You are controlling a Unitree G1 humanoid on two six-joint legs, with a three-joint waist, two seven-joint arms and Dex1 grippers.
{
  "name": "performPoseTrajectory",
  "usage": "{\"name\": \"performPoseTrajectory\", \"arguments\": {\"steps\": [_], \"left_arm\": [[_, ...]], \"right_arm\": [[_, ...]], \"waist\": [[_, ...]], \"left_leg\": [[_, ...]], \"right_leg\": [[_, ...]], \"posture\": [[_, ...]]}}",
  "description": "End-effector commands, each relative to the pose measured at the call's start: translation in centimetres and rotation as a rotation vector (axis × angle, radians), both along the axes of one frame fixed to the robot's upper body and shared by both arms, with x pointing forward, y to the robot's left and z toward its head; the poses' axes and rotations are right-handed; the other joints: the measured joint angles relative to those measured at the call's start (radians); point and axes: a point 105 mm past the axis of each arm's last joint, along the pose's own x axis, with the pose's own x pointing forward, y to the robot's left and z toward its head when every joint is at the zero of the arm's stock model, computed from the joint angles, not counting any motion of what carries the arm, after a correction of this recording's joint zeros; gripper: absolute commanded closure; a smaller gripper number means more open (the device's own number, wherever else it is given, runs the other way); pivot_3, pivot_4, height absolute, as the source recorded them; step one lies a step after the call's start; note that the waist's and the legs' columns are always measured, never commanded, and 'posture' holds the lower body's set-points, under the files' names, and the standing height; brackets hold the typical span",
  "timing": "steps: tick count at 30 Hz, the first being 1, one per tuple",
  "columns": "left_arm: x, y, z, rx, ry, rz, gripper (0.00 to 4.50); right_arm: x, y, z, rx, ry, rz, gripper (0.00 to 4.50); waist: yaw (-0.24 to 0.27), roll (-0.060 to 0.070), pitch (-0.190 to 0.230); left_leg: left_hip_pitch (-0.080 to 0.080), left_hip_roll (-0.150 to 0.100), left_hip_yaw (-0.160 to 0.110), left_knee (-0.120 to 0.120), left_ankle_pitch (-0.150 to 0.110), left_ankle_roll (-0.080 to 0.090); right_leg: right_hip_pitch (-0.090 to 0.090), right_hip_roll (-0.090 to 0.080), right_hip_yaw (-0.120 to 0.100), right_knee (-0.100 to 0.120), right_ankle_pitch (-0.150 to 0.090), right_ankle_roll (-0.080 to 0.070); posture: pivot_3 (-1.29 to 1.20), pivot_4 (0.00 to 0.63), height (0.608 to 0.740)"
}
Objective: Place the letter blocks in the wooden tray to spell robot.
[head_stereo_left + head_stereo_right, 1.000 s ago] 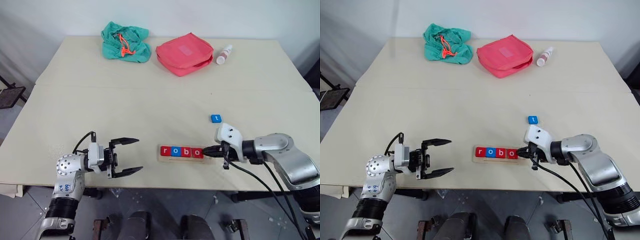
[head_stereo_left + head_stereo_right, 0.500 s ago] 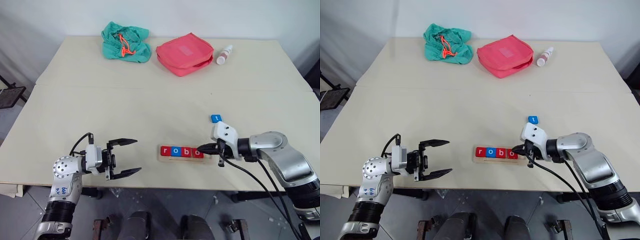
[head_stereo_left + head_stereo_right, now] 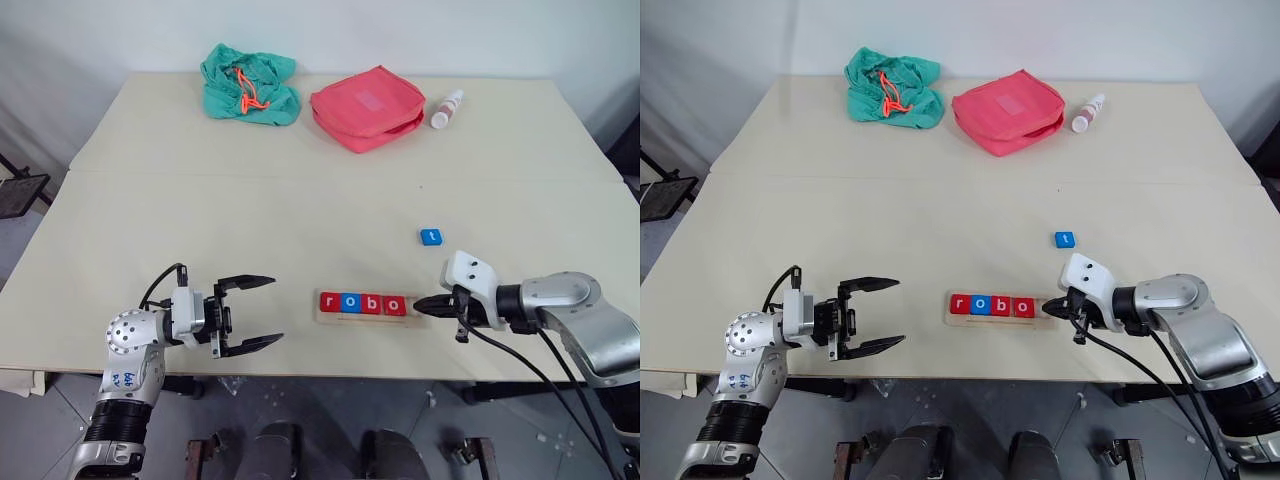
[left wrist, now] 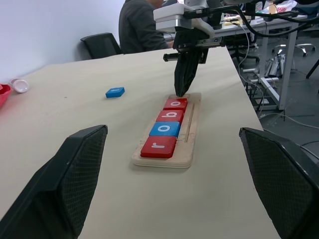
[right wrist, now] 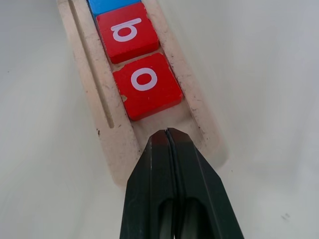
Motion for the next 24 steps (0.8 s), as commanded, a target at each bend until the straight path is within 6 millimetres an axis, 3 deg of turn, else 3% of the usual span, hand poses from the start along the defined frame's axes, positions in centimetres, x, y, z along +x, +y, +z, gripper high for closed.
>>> {"name": "performPoseTrajectory", "arguments": {"steps": [1,9,16,22,24], "left_arm": [[-0.1,0.1,0.6,-0.005,-0.031,0.000,0.00],[0.0,0.3,0.6,-0.001,-0.029,0.008,0.00],[0.6,0.2,0.7,0.000,-0.031,0.004,0.00],[1.1,0.3,0.8,0.001,-0.032,-0.006,0.00],[1.3,0.3,0.7,0.002,-0.027,-0.012,0.00]], "right_arm": [[0.0,0.7,-0.2,0.020,-0.007,0.013,4.49],[0.6,1.3,-0.3,0.046,-0.019,0.000,4.49],[0.8,0.7,1.4,0.071,-0.083,-0.042,4.49],[0.3,-1.1,2.9,0.165,-0.152,-0.146,4.49],[0.8,-2.4,3.6,0.256,-0.209,-0.271,4.15]], "waist": [[0.000,0.000,0.000],[0.000,0.000,0.000],[0.002,0.000,0.000],[0.002,0.000,0.000],[0.003,0.000,0.000]], "left_leg": [[0.000,0.000,0.000,0.000,0.000,0.000],[0.000,0.000,0.000,0.000,0.000,0.000],[0.000,0.000,0.000,0.000,0.000,0.000],[0.000,0.000,0.000,0.000,0.000,0.000],[0.000,0.000,0.000,0.000,0.000,0.000]], "right_leg": [[0.000,0.000,0.000,0.000,0.000,0.000],[0.000,0.000,0.000,0.000,0.000,0.000],[0.000,0.000,0.000,0.000,0.000,0.000],[0.000,0.000,0.000,0.000,0.000,0.000],[0.000,0.000,0.000,0.000,0.000,0.000]], "posture": [[0.00,0.150,0.740],[0.00,0.150,0.740],[0.00,0.150,0.740],[0.00,0.150,0.740],[0.00,0.150,0.740]]}}
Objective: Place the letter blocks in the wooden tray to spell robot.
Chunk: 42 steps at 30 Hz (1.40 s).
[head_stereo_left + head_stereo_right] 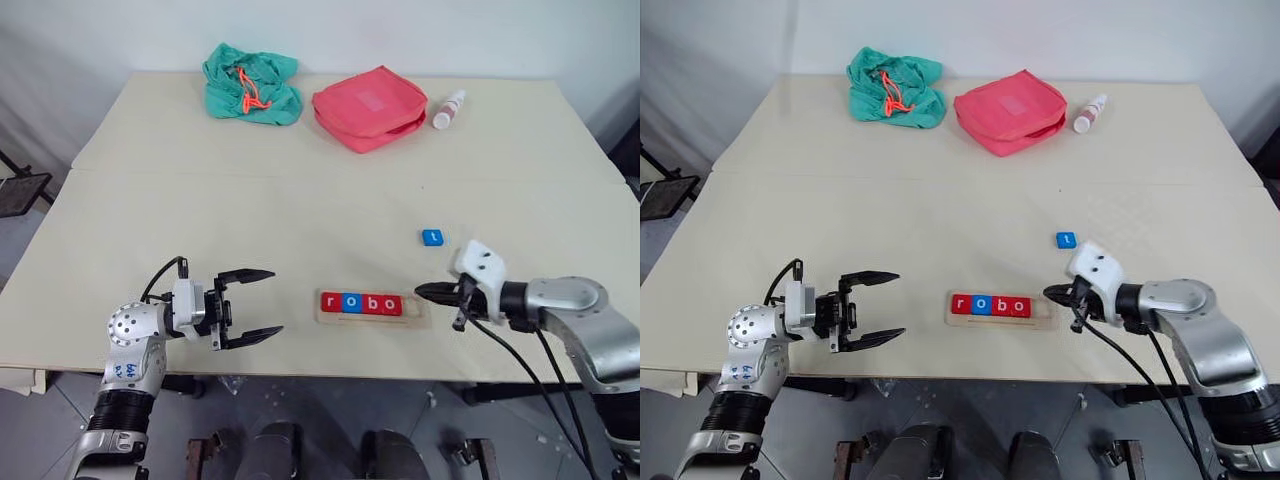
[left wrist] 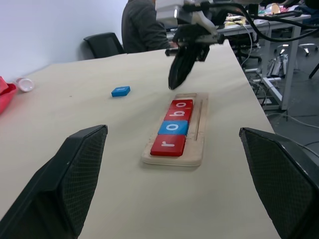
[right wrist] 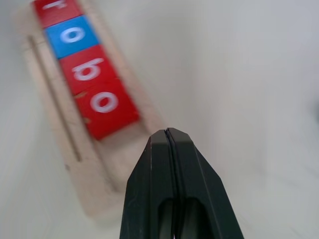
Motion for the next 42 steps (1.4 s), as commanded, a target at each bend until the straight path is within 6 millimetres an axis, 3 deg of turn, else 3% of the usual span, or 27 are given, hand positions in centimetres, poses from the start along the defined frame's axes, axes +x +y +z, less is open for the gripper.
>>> {"name": "performPoseTrajectory", "arguments": {"steps": [1,7,12,13,25,32,35,42], "left_arm": [[0.3,0.3,0.3,0.001,-0.023,-0.007,0.00],[0.9,0.6,0.3,0.014,-0.016,-0.019,0.00],[1.2,0.3,0.5,0.016,-0.024,-0.038,0.00],[1.3,0.2,0.6,0.016,-0.025,-0.041,0.00],[0.2,0.6,0.7,0.026,-0.035,-0.039,0.00],[-0.4,1.2,0.6,0.030,-0.031,-0.007,0.00],[-0.6,1.3,0.4,0.030,-0.029,-0.001,0.00],[-0.7,1.1,0.2,0.030,-0.023,-0.008,0.00]], "right_arm": [[0.5,-2.0,1.9,0.121,-0.126,-0.176,3.95],[0.7,-4.0,1.6,0.190,-0.188,-0.371,1.81],[2.2,-3.5,1.6,0.234,-0.204,-0.425,0.18],[2.6,-3.2,1.7,0.242,-0.206,-0.427,0.08],[9.5,-1.1,0.7,0.294,-0.171,-0.559,0.08],[10.9,-1.3,-0.9,0.269,-0.138,-0.620,0.08],[10.6,-0.8,-1.2,0.291,-0.124,-0.619,0.67],[9.7,-0.5,-1.0,0.303,-0.155,-0.627,3.02]], "waist": [[0.001,0.000,0.000],[-0.002,0.000,0.000],[-0.005,0.000,0.000],[-0.006,0.000,0.000],[-0.027,0.000,0.000],[-0.032,0.000,0.000],[-0.032,0.000,0.000],[-0.027,0.000,0.000]], "left_leg": [[0.000,0.000,0.000,0.000,0.000,0.000],[0.000,0.000,0.001,0.000,0.000,0.000],[0.000,0.000,0.001,0.000,0.000,0.000],[0.000,0.000,0.001,0.000,0.000,0.000],[0.000,-0.001,0.000,-0.002,0.000,0.000],[0.000,0.000,0.000,-0.002,0.000,0.000],[0.000,0.000,0.000,-0.002,0.000,0.000],[0.000,0.000,0.000,-0.002,0.000,0.000]], "right_leg": [[0.000,0.000,0.000,0.000,0.000,0.000],[0.000,0.000,0.000,0.001,0.000,0.000],[-0.001,0.000,0.000,0.002,0.000,0.000],[-0.001,0.000,0.001,0.002,0.000,0.000],[-0.003,0.000,0.001,0.005,0.000,0.000],[-0.005,0.000,0.001,0.006,0.000,0.000],[-0.004,0.000,0.001,0.007,0.000,0.000],[-0.004,0.000,0.002,0.007,0.000,0.000]], "posture": [[0.00,0.150,0.740],[0.00,0.150,0.740],[0.00,0.150,0.740],[0.00,0.150,0.740],[0.00,0.150,0.740],[0.00,0.150,0.740],[0.00,0.150,0.740],[0.00,0.150,0.740]]}}
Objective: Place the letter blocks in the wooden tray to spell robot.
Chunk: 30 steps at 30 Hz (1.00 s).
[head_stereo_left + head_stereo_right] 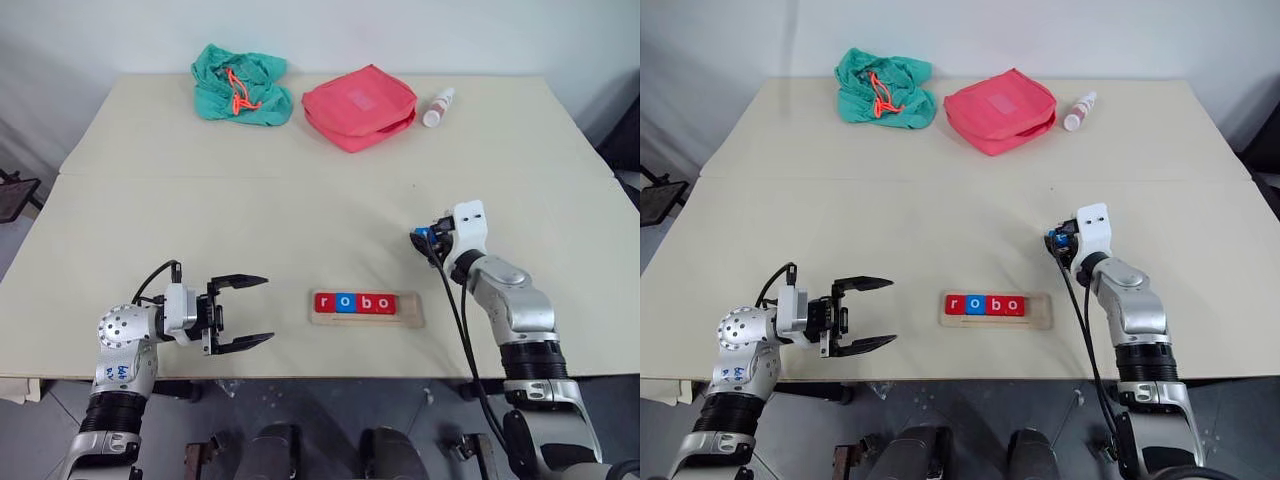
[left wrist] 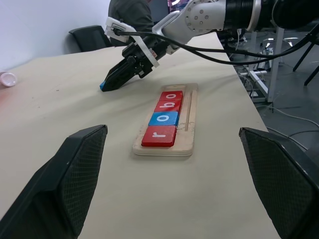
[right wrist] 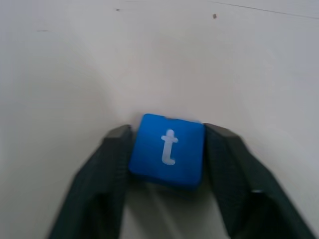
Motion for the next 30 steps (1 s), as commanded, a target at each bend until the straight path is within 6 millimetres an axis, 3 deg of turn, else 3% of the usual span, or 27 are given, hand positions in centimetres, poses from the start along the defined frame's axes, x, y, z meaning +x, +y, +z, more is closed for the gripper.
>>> {"name": "performPoseTrajectory", "arguments": {"steps": [1,4,6,12,16,23,24,25,30], "left_arm": [[-0.1,0.0,0.7,-0.006,-0.034,-0.009,0.00],[0.2,-0.2,0.6,-0.005,-0.032,-0.025,0.00],[0.4,-0.3,0.6,-0.005,-0.031,-0.032,0.00],[0.9,-0.6,0.5,-0.003,-0.020,-0.064,0.00],[1.4,-0.8,0.7,-0.004,-0.021,-0.079,0.00],[1.7,-1.0,0.9,-0.001,-0.024,-0.093,0.00],[1.7,-0.9,0.9,0.000,-0.025,-0.094,0.00],[1.7,-0.9,0.9,0.000,-0.025,-0.093,0.00],[1.5,-0.8,1.0,0.000,-0.025,-0.090,0.00]], "right_arm": [[-0.8,-0.2,0.4,0.003,-0.022,-0.019,3.03],[-3.1,-0.3,2.9,0.019,-0.113,-0.015,3.03],[-4.2,-0.4,3.4,0.020,-0.123,-0.015,3.03],[-9.4,-2.0,1.6,-0.007,-0.018,-0.110,3.03],[-11.2,-1.8,0.5,0.016,0.030,-0.156,3.03],[-11.7,-1.7,-0.3,0.066,0.052,-0.219,3.03],[-11.8,-1.6,-0.2,0.068,0.050,-0.219,2.30],[-11.8,-1.6,-0.2,0.070,0.047,-0.217,2.12],[-12.0,-1.6,-0.1,0.068,0.035,-0.216,0.30]], "waist": [[0.000,0.000,0.000],[0.005,0.000,0.000],[0.003,0.000,0.000],[0.004,0.000,0.000],[0.003,0.000,0.000],[0.002,0.000,0.000],[0.002,0.000,0.000],[0.002,0.000,0.000],[0.003,0.000,0.000]], "left_leg": [[0.000,0.000,0.000,0.000,0.000,0.000],[0.000,0.000,-0.001,0.000,0.000,0.000],[-0.001,0.000,-0.001,-0.001,0.000,0.000],[-0.001,0.000,0.001,-0.001,0.000,0.000],[-0.001,0.000,0.002,-0.001,0.000,0.000],[-0.001,0.000,0.003,-0.001,0.000,0.000],[-0.001,0.000,0.003,-0.001,0.000,0.000],[-0.001,0.000,0.003,-0.001,0.000,0.000],[-0.001,0.000,0.003,-0.001,0.000,0.000]], "right_leg": [[0.000,0.000,0.000,0.000,0.000,0.000],[0.000,0.000,0.000,0.000,0.000,0.000],[-0.002,0.000,0.000,0.001,0.000,0.000],[-0.002,0.000,0.001,0.001,0.000,0.000],[-0.003,0.000,0.002,0.001,0.000,0.000],[-0.003,0.000,0.004,0.001,0.000,0.000],[-0.004,0.000,0.004,0.001,0.000,0.000],[-0.004,0.000,0.004,0.001,0.000,0.000],[-0.005,0.000,0.005,0.002,0.000,0.000]], "posture": [[0.00,0.150,0.740],[0.00,0.150,0.740],[0.00,0.150,0.740],[0.00,0.150,0.740],[0.00,0.150,0.740],[0.00,0.150,0.740],[0.00,0.150,0.740],[0.00,0.150,0.740],[0.00,0.150,0.740]]}}
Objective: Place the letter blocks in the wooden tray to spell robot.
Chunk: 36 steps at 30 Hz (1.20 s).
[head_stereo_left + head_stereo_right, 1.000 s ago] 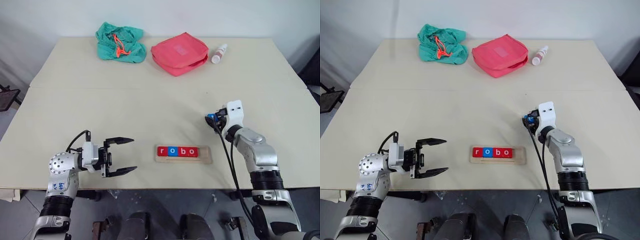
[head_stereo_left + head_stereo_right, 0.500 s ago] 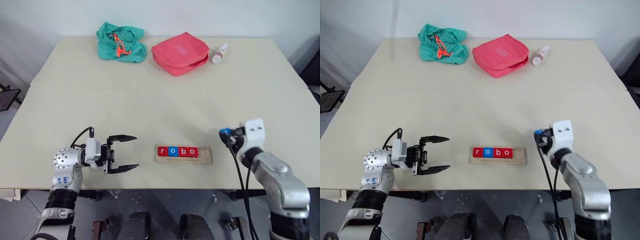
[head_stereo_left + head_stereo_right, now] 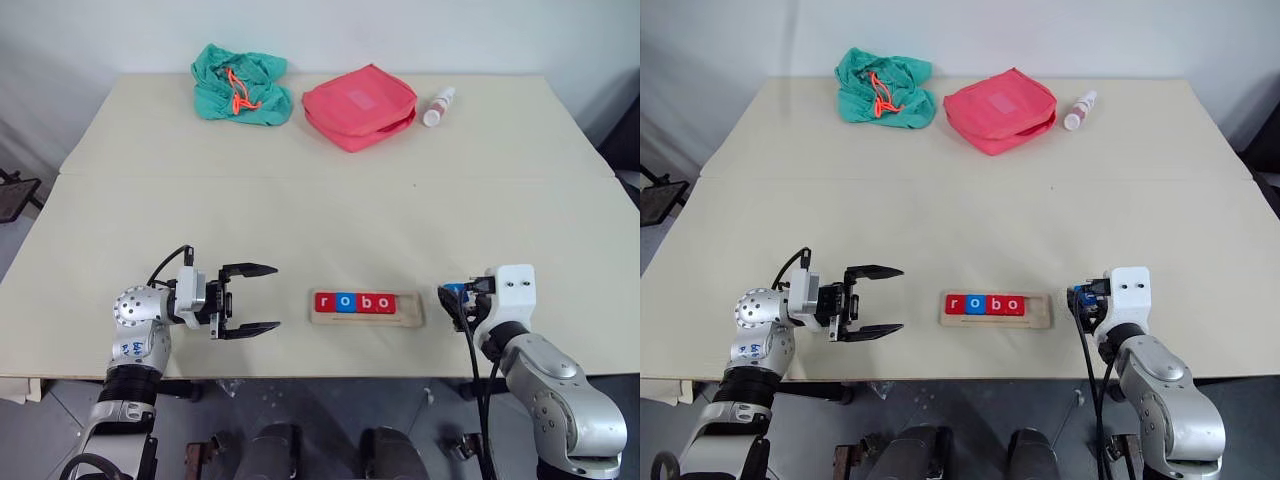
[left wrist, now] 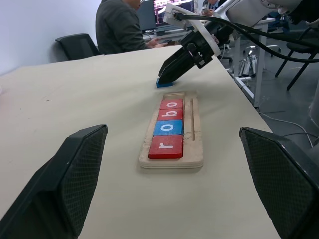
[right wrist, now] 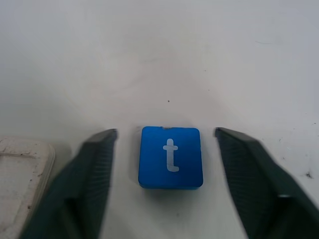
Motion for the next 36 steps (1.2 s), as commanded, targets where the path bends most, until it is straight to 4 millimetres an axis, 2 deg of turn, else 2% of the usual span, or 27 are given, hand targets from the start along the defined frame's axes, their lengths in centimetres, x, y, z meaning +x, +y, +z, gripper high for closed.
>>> {"name": "performPoseTrajectory", "arguments": {"steps": [1,5,7,10,13,20,26,31,34,36], "left_arm": [[-0.4,0.1,0.5,0.003,-0.029,-0.003,0.00],[-0.6,0.2,0.5,0.002,-0.027,-0.001,0.00],[-0.7,0.2,0.4,0.001,-0.027,0.001,0.00],[-0.8,0.0,0.4,-0.006,-0.027,0.006,0.00],[-0.9,0.0,0.4,-0.011,-0.029,0.017,0.00],[-1.5,0.0,0.1,-0.025,-0.027,0.055,0.00],[-2.5,0.3,-0.1,-0.034,-0.024,0.097,0.00],[-3.0,0.5,-0.2,-0.036,-0.022,0.126,0.00],[-3.2,0.5,-0.3,-0.037,-0.022,0.137,0.00],[-3.3,0.5,-0.3,-0.038,-0.022,0.143,0.00]], "right_arm": [[-0.5,0.0,1.5,-0.005,-0.066,0.006,0.01],[-0.5,0.0,2.5,-0.042,-0.098,0.069,0.01],[-0.5,0.3,3.0,-0.103,-0.101,0.156,0.01],[-0.4,0.6,4.1,-0.252,-0.064,0.446,0.01],[-0.1,-0.2,4.4,-0.340,-0.016,0.594,0.01],[0.8,-2.4,3.1,-0.593,0.136,0.925,0.01],[3.5,-4.2,2.8,-0.733,0.195,1.051,0.01],[4.3,-4.4,2.0,-0.766,0.237,1.122,0.01],[4.5,-3.8,1.9,-0.740,0.235,1.155,0.57],[4.5,-3.7,1.9,-0.733,0.241,1.165,1.24]], "waist": [[-0.001,0.000,0.000],[-0.002,0.000,0.000],[-0.001,0.000,0.000],[-0.001,0.000,0.000],[-0.001,0.000,0.000],[-0.002,-0.001,0.000],[-0.004,-0.002,0.001],[-0.001,-0.002,0.001],[-0.002,-0.002,0.001],[-0.002,-0.002,0.001]], "left_leg": [[0.000,0.000,0.000,0.000,0.000,0.000],[0.000,0.000,0.001,0.000,0.000,0.000],[0.000,0.000,0.001,0.000,0.000,0.000],[0.000,0.000,0.002,0.000,0.000,0.000],[0.000,0.001,0.003,0.000,0.000,0.001],[0.000,0.001,0.004,0.000,0.000,0.001],[0.000,0.001,0.004,0.002,0.000,0.001],[0.000,0.002,0.001,0.002,0.000,0.001],[0.000,0.002,0.000,0.002,0.000,0.001],[0.001,0.002,0.000,0.003,0.000,0.001]], "right_leg": [[0.000,0.000,0.000,0.000,0.000,0.000],[-0.001,0.000,0.000,0.000,0.000,0.000],[-0.001,0.000,0.000,0.000,0.000,0.000],[-0.001,0.000,0.001,0.000,0.000,0.000],[0.000,0.000,0.001,-0.002,0.000,0.000],[0.000,0.000,0.000,-0.004,0.000,0.000],[0.002,-0.001,-0.001,-0.006,0.000,0.000],[0.003,0.000,-0.003,-0.005,0.000,0.000],[0.005,0.000,-0.004,-0.006,0.000,0.000],[0.007,0.000,-0.005,-0.007,0.000,0.000]], "posture": [[0.00,0.150,0.740],[0.00,0.150,0.740],[0.00,0.150,0.740],[0.00,0.150,0.740],[0.00,0.150,0.740],[0.00,0.150,0.740],[0.00,0.150,0.740],[0.00,0.150,0.740],[0.00,0.150,0.740],[0.00,0.150,0.740]]}}
